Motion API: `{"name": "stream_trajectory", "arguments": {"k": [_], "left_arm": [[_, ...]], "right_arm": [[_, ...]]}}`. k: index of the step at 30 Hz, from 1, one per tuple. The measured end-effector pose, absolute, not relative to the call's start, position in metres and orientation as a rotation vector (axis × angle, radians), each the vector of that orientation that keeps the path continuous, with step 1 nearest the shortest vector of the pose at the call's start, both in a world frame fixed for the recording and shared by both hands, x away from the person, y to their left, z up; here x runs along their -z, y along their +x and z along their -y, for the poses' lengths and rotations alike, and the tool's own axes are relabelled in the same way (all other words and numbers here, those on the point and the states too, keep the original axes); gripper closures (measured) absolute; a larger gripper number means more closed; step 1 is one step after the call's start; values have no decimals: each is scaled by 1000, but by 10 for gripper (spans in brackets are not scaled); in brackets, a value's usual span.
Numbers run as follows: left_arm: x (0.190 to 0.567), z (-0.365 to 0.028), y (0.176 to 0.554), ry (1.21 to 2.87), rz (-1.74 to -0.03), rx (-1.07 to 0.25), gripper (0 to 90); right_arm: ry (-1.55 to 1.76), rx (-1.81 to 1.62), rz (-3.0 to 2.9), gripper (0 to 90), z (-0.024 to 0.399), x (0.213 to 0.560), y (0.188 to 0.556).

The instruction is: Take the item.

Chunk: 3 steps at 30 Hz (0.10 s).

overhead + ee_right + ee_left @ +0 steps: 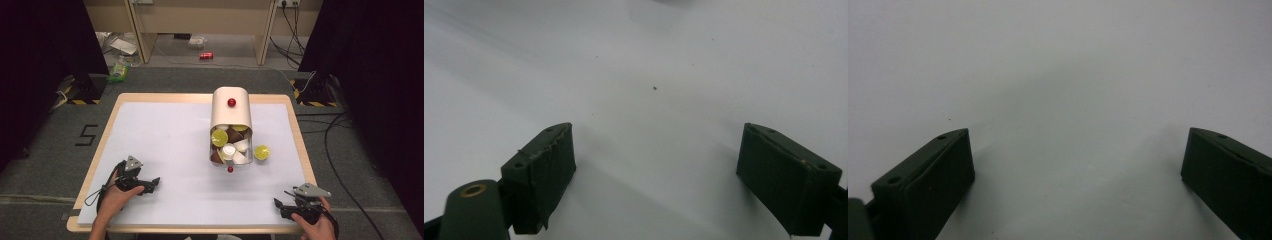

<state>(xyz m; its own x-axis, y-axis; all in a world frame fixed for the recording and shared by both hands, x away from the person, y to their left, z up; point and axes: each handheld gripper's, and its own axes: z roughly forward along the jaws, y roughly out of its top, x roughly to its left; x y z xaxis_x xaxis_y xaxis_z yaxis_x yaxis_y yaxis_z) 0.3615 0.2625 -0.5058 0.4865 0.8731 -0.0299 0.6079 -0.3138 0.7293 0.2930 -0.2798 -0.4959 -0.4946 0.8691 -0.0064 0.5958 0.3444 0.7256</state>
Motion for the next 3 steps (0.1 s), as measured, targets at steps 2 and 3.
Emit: {"name": "stream_trajectory", "arguments": {"k": [2,3], "left_arm": [[506,-263,362,2042,-1217,-491,0],[506,-263,362,2042,-1217,-491,0]], "right_arm": [[1288,-947,-2222,160,280,496,293],[1289,-945,-2223,160,280,496,293]]}}
